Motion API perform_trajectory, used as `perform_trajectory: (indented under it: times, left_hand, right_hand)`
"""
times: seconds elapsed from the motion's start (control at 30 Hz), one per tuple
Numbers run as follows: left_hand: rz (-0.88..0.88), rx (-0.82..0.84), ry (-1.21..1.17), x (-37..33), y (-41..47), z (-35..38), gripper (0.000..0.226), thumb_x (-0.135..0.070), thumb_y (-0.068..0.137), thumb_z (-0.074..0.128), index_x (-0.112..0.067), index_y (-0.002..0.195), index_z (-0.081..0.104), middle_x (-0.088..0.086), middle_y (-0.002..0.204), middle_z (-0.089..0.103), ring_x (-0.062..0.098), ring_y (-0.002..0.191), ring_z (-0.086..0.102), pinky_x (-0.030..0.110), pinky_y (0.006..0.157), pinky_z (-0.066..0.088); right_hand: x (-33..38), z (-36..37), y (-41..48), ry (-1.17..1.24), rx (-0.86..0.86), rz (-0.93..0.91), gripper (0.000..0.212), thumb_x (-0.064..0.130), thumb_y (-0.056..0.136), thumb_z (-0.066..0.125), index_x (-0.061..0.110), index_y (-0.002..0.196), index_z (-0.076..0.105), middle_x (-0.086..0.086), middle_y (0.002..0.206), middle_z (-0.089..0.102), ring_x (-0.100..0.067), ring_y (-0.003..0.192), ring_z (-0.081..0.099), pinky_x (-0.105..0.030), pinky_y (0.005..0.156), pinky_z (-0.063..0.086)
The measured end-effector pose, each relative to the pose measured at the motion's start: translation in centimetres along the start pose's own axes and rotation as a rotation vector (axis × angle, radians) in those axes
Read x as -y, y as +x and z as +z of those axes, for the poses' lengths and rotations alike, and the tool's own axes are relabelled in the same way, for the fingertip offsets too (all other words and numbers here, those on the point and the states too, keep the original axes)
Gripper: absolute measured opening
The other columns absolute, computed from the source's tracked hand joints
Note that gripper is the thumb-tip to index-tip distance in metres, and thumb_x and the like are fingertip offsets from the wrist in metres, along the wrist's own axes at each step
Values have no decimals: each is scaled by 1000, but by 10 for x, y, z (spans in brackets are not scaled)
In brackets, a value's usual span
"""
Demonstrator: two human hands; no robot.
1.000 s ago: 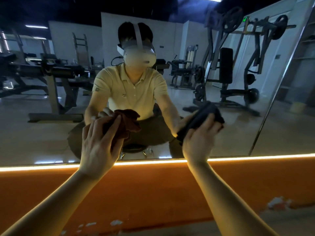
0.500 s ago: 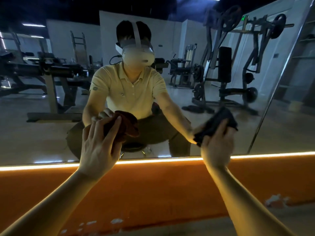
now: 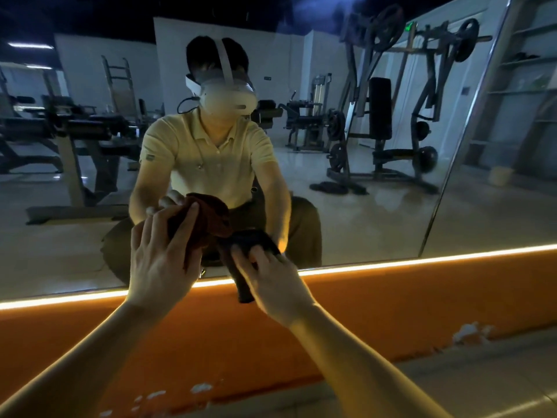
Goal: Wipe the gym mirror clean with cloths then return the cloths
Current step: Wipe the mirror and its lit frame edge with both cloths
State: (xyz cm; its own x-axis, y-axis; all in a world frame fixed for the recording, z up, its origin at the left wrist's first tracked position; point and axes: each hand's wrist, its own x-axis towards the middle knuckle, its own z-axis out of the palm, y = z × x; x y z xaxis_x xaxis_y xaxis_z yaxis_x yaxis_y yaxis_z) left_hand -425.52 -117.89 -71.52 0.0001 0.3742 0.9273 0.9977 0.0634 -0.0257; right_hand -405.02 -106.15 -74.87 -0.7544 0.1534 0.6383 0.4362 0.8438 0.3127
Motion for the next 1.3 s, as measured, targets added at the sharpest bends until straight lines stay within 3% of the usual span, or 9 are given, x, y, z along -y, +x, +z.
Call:
perform_trajectory:
  times: [0.23, 0.3, 0.43, 0.63, 0.77, 0.83, 1.03, 1.2, 1.3]
  left_hand:
    - [11, 49, -10, 2, -2, -5, 61, -29, 96, 55, -8, 153, 49, 27, 138, 51, 49, 123, 54, 59, 97, 42]
    - [-1, 56, -27, 1, -2, -11, 59, -29, 96, 54, -5, 151, 52, 26, 138, 52, 48, 122, 55, 58, 96, 44]
    - [-103, 24, -82, 1, 1, -26, 57, -26, 95, 54, -5, 148, 55, 24, 136, 53, 44, 123, 54, 59, 101, 46]
    - [-174, -118, -78, 41, 7, -64, 57, -18, 95, 60, -10, 150, 50, 19, 138, 46, 38, 126, 47, 51, 107, 40]
    - [-280, -205, -38, 83, 11, -78, 59, -16, 94, 58, -12, 152, 48, 24, 135, 46, 38, 123, 46, 47, 105, 39]
    - [-309, -225, -36, 102, 7, -80, 57, -18, 95, 58, -12, 151, 49, 24, 133, 47, 36, 120, 46, 48, 102, 40]
    - [-246, -229, -41, 120, -8, -63, 52, -25, 99, 58, -18, 151, 53, 23, 131, 46, 37, 116, 44, 54, 95, 44]
    - [-341, -275, -62, 108, -6, -52, 54, -27, 99, 56, -20, 153, 52, 15, 136, 39, 36, 116, 41, 45, 99, 35]
    - [-341, -236, -62, 108, -5, -55, 57, -26, 98, 52, -21, 155, 49, 16, 137, 40, 36, 118, 42, 46, 102, 35]
  right_hand:
    - [-76, -17, -51, 66, -146, 1047, 89, 20, 93, 71, 2, 161, 17, -30, 145, 42, -39, 108, 68, -42, 79, 65]
    - [-65, -21, -33, 101, -155, 1171, 89, 16, 91, 72, -2, 159, 17, -32, 143, 42, -42, 106, 68, -41, 74, 63]
    - [-4, -17, 7, 174, -213, 962, 92, 21, 86, 76, 2, 159, 23, -27, 140, 46, -33, 104, 70, -39, 81, 65]
    - [111, 17, 60, 138, -119, 309, 90, 25, 83, 82, 8, 157, 34, -20, 127, 54, -30, 108, 68, -43, 89, 63]
    - [101, 22, 57, 60, -131, 71, 91, 26, 78, 82, 10, 155, 37, -16, 122, 51, -27, 101, 65, -43, 80, 64]
    - [68, 14, 48, 15, -177, 131, 84, 29, 83, 77, 9, 155, 38, -15, 123, 47, -26, 96, 64, -41, 77, 63]
    - [4, -38, 62, -21, -324, 865, 77, 15, 90, 66, 4, 157, 30, -28, 138, 45, -37, 99, 67, -45, 75, 62]
    - [58, -36, 126, -38, -442, 547, 69, 18, 91, 60, 14, 156, 36, -14, 127, 43, -23, 104, 54, -35, 87, 51]
    - [107, -5, 117, 60, -314, 202, 71, 18, 90, 71, 18, 155, 43, -10, 120, 47, -21, 101, 56, -37, 88, 54]
